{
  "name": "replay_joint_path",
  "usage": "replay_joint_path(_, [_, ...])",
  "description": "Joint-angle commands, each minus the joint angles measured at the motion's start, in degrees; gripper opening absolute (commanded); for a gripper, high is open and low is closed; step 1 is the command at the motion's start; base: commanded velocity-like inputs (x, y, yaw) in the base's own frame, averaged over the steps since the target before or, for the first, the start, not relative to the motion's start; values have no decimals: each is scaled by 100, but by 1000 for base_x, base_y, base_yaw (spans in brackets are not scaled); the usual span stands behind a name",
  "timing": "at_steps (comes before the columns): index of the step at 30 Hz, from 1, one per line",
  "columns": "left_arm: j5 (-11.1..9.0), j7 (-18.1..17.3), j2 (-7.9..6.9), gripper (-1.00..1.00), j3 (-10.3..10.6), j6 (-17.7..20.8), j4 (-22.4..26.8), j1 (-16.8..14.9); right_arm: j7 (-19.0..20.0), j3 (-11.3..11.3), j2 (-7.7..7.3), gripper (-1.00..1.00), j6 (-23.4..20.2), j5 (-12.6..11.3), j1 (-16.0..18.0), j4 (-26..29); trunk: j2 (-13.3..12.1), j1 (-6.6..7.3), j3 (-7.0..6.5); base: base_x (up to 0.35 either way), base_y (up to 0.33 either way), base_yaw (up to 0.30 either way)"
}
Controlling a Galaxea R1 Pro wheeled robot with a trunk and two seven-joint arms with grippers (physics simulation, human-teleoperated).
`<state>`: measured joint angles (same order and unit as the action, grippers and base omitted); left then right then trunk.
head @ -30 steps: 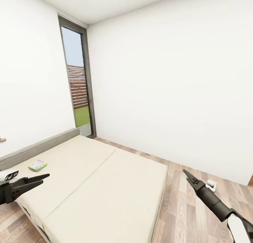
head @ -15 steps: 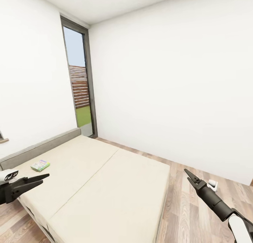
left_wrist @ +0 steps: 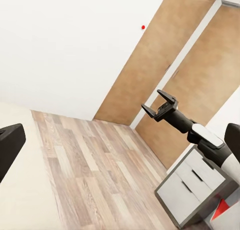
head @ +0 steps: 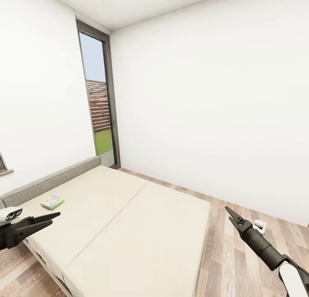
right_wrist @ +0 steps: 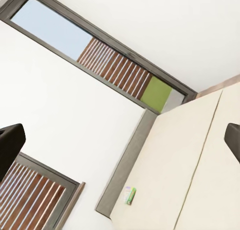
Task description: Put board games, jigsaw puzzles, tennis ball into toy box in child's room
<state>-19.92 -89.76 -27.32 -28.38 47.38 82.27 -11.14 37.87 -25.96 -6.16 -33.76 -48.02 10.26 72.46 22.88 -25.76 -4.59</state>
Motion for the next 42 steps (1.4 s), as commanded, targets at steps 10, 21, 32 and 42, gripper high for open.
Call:
replay_joint_path(10, [5, -24, 1, 100, -2, 59, -1, -2, 19, -9, 36, 100, -19, -31, 3, -24, 4, -2, 3, 0, 2, 0])
replay_joint_path(21, [5, -24, 5, 100, -1, 60, -4, -2, 22, -14, 27, 100, -29, -37, 3, -42, 4, -2, 3, 0, 0, 0])
replay_joint_path(32, [5, -24, -1, 100, -2, 61, -5, -2, 19, -14, 8, 100, -32, -58, 3, -164, 4, -2, 3, 0, 111, 0])
replay_joint_path(42, [5, -24, 3, 100, -1, 60, -8, -2, -50, 2, 4, 100, -11, -37, 6, -195, 4, -2, 3, 0, 29, -20])
